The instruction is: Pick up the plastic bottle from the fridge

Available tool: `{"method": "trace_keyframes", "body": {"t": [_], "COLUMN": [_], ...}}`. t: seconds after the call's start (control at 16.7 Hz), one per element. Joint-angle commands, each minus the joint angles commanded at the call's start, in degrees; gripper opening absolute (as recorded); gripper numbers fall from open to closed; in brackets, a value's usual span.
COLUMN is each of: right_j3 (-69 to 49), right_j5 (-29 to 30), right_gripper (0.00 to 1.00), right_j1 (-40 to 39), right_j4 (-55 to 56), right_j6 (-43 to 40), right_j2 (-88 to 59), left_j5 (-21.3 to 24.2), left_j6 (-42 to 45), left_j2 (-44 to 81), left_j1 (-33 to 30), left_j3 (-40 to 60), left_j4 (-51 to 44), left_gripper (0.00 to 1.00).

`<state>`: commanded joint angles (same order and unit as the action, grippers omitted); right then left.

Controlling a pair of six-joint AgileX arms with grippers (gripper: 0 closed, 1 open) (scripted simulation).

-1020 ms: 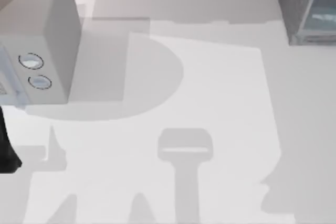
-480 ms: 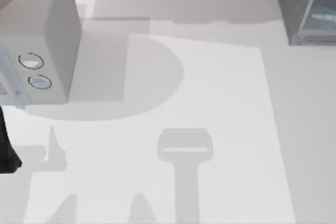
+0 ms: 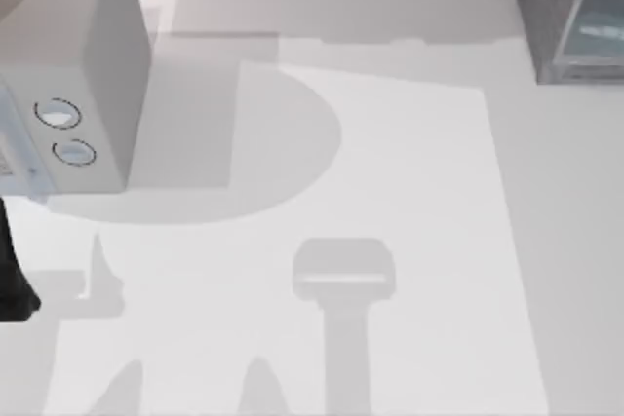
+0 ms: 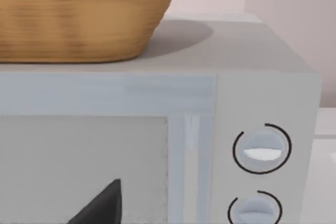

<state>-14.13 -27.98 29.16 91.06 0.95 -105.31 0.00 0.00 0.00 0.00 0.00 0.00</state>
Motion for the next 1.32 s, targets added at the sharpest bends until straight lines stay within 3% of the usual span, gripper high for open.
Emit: {"method": "trace_keyframes", "body": {"t": [0.72, 1.32], "right_j3": [-39.92, -45.26], "right_j5": [13.8, 15.31], "right_gripper": [1.0, 1.0], "right_j1": [-12.96, -14.45], "right_j4": [-19.2, -22.61], "right_j6": [-0.47, -0.54], "right_j2": [-19.87, -22.6], "left_j5": [0.0, 0.0], "left_j6": [0.0, 0.0], "left_j2": [0.0, 0.0], "left_j1": [0.0, 0.0], "left_j3": [0.0, 0.0], "left_j4": [0.0, 0.0], "left_gripper": [1.0, 1.0]}}
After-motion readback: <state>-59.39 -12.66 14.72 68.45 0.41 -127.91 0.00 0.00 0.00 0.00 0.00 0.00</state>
